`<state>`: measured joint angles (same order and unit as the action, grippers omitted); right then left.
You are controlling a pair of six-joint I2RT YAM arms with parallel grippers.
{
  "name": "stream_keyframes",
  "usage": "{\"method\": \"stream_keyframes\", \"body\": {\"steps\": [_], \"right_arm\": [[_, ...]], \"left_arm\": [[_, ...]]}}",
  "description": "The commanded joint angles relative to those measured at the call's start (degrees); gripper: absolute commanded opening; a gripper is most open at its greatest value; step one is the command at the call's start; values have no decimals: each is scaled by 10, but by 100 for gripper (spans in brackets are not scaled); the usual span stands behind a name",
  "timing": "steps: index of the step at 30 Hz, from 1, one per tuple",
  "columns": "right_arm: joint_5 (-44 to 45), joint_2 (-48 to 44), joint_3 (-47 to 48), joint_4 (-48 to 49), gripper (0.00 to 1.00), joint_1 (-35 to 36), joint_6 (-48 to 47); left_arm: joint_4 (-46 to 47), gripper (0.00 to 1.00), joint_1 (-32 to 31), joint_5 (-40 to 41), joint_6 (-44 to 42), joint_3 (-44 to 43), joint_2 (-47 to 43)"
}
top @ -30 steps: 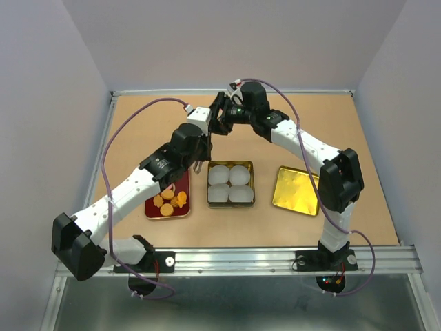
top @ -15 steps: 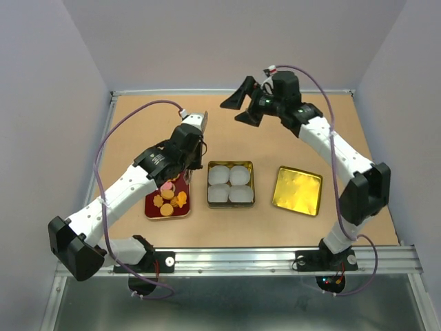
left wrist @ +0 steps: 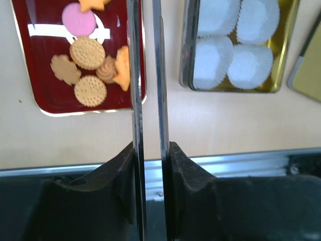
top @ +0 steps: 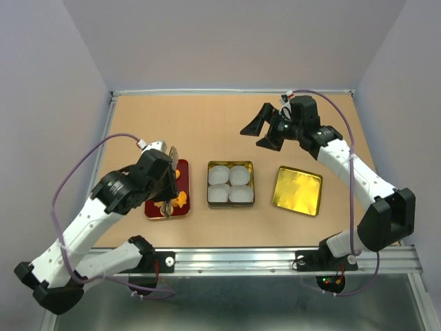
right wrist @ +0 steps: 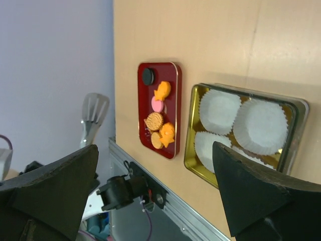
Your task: Pack the cookies
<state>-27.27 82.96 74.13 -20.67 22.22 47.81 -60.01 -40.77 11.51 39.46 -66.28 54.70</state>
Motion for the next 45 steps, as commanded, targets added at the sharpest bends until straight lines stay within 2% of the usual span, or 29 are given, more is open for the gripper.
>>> {"method": "stream_keyframes", "body": {"steps": [1, 5, 9, 18, 24, 32, 39, 45], "right_arm": [[-11, -38, -28, 0, 100, 2, -19], [-18, -53, -50, 0, 100, 2, -18], [-21, -65, -65, 0, 100, 2, -19], [-20, -103, -102, -1, 100, 2, -18], [-26, -112, -120, 0, 100, 2, -24], [-31, -101, -120, -1, 100, 2, -31], [-29, -88, -117, 0, 100, 2, -35], [-24, -86, -126, -1, 100, 2, -36]], "left_arm": [[-40, 39, 2, -53, 61, 30, -61], [-40, 47, 2, -64, 67, 71, -82], [-35, 62, 2, -55, 55, 73, -66], [-34, 71, 7, -7, 37, 98, -8], [8, 69, 46, 20, 18, 121, 23], [66, 67, 137, 18, -68, 135, 45], [123, 63, 140, -44, -87, 141, 79], [139, 64, 142, -53, -105, 149, 91]]}}
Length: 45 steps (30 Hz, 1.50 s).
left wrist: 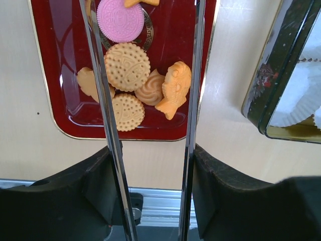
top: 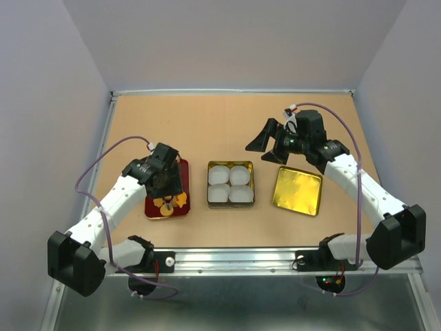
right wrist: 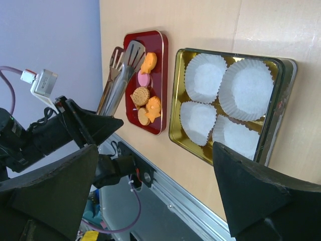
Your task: Pack the cookies
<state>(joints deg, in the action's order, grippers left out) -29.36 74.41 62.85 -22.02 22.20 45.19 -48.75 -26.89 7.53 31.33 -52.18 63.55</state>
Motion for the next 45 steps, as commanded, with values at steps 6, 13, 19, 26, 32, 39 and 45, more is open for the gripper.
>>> {"method": "stream_keyframes", "body": {"steps": [6, 13, 19, 26, 32, 39, 45], "right_arm": [[-3, -3, -14, 13, 100, 2, -10], [-2, -3, -18, 12, 100, 2, -8], [-2, -1, -11, 11, 100, 2, -6], [-2, -3, -5, 8, 100, 2, -4], [1, -7, -7, 8, 100, 2, 1], [0, -10, -6, 9, 100, 2, 4], [2, -12, -2, 8, 100, 2, 3]], "left_arm": [[55, 64, 7, -42, -22, 36, 10], [66, 64, 6, -53, -25, 67, 11], [78, 52, 6, -65, -26, 72, 23], [60, 43, 6, -89, -24, 61, 4], [38, 21, 6, -90, -26, 60, -20], [-16, 20, 6, -57, -22, -12, -38], [-45, 18, 6, -54, -15, -85, -38]]}}
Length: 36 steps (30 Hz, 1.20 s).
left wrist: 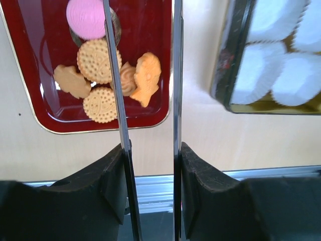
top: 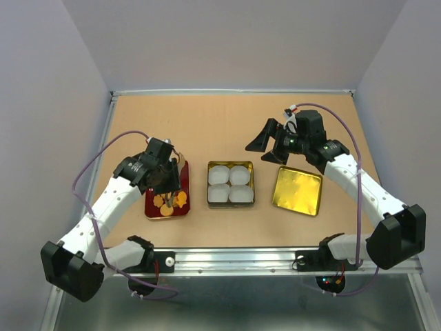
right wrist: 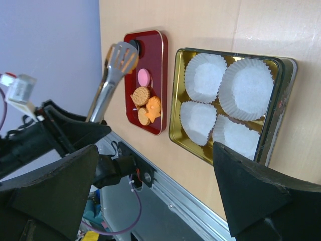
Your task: Pack the cookies
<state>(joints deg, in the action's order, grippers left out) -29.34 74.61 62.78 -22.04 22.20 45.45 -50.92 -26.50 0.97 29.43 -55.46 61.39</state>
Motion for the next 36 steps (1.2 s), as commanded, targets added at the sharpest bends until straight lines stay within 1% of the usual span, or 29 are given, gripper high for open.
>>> {"method": "stream_keyframes", "body": {"steps": [1, 6, 7, 10, 16, 17, 18, 21, 27, 36], "right_arm": [[2, -16, 0, 7, 100, 2, -1], [6, -17, 11, 2, 100, 2, -3], [9, -18, 11, 0, 100, 2, -3], [14, -24, 18, -6, 100, 2, -6], [24, -35, 23, -28, 100, 2, -15], [25, -36, 22, -30, 100, 2, -15], [25, -36, 21, -32, 100, 2, -16], [27, -39, 18, -35, 100, 2, -18], [27, -41, 15, -41, 100, 2, -20], [32, -53, -2, -46, 100, 2, -23]], "left_arm": [[-23, 17, 2, 10, 6, -67, -17], [7, 13, -32, -7, 26, -81, -6], [26, 13, -45, -7, 34, -82, -1], [55, 13, -112, -7, 49, -97, 35], [68, 13, -182, 10, 67, -139, 91], [70, 13, -182, 11, 71, -139, 94], [71, 13, -198, 12, 74, -139, 97], [72, 12, -218, 28, 95, -133, 106], [80, 12, -234, 58, 108, -108, 128], [89, 10, -243, 90, 111, -88, 165]]}}
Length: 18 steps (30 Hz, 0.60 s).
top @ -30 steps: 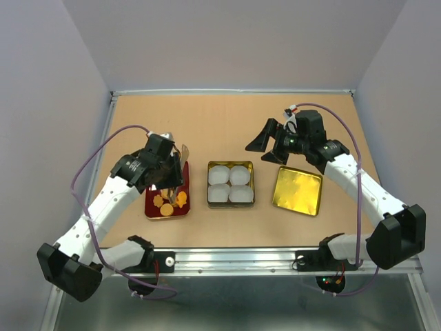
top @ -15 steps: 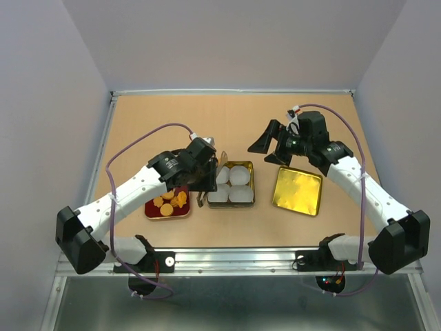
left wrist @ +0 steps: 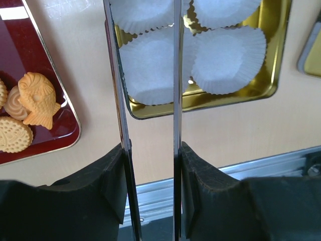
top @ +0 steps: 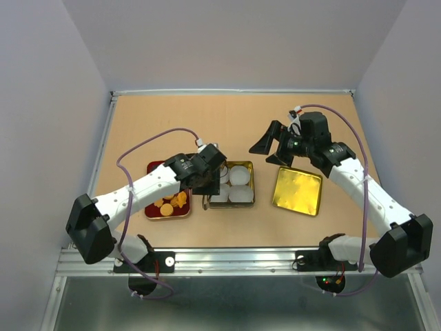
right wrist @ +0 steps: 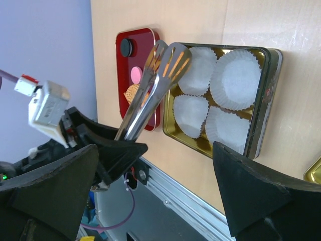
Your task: Pack the cookies
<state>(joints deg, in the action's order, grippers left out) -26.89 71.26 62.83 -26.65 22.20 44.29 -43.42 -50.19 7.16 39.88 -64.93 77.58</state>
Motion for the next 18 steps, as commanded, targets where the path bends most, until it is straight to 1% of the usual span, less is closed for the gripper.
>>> {"method": "stream_keyframes", "body": {"steps": [1, 7, 8, 11, 18], "right_arm": [[7, -20, -4, 0, 100, 2, -12], [11, -19, -8, -2, 100, 2, -15], [11, -18, -9, -2, 100, 2, -15], [11, -17, -10, -2, 100, 2, -14], [12, -17, -9, -1, 100, 2, -14]], "left_arm": [[17, 10, -7, 29, 6, 8, 5], [25, 11, -10, 23, 8, 20, 5], [27, 14, -11, 21, 7, 23, 5], [26, 17, -12, 19, 6, 25, 6], [29, 33, -14, 17, 6, 29, 8]]}}
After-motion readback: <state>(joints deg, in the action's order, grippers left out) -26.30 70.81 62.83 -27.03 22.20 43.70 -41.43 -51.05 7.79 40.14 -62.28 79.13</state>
